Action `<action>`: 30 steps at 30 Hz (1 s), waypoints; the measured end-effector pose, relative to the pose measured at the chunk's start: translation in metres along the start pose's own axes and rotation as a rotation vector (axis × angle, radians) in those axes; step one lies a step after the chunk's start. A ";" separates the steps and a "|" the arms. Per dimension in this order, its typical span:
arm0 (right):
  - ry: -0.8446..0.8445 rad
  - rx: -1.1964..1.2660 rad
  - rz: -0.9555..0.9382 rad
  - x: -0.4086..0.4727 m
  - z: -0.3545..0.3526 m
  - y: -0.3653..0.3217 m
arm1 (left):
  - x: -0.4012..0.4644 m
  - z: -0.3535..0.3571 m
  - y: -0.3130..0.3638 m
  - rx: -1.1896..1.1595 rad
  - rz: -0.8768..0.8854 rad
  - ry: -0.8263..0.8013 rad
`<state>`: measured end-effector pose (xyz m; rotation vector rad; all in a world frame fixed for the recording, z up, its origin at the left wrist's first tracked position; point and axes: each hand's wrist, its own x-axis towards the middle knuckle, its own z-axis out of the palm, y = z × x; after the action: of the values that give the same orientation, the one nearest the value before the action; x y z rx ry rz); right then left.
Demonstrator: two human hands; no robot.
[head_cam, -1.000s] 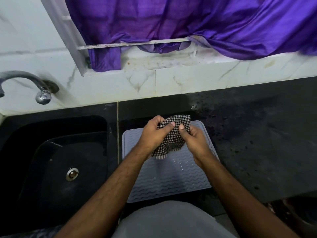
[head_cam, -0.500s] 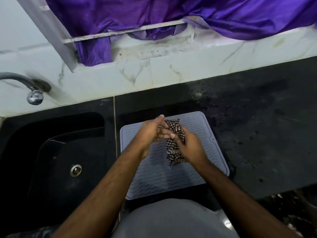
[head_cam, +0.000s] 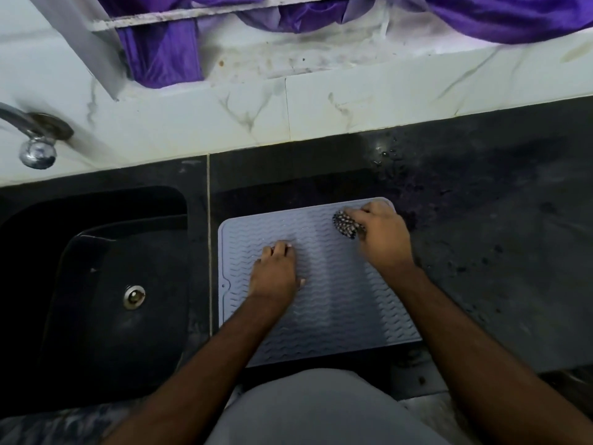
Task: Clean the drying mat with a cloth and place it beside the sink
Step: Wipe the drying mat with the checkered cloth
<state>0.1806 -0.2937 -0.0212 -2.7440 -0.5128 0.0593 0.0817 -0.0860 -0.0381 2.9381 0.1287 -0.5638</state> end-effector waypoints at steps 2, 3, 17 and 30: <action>-0.100 -0.026 -0.104 0.007 0.013 -0.013 | 0.005 -0.005 0.000 -0.022 -0.018 -0.017; -0.142 -0.082 -0.151 0.008 0.018 -0.019 | 0.006 -0.006 0.001 -0.028 -0.031 -0.023; -0.167 -0.641 -0.076 0.004 -0.035 0.005 | 0.007 -0.013 0.010 -0.031 -0.081 -0.104; -0.305 -0.242 -0.117 0.001 0.003 -0.035 | 0.004 -0.010 0.018 0.043 -0.092 -0.152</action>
<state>0.1698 -0.2618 -0.0125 -2.9485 -0.8097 0.4170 0.0909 -0.1019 -0.0279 2.9291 0.2385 -0.8100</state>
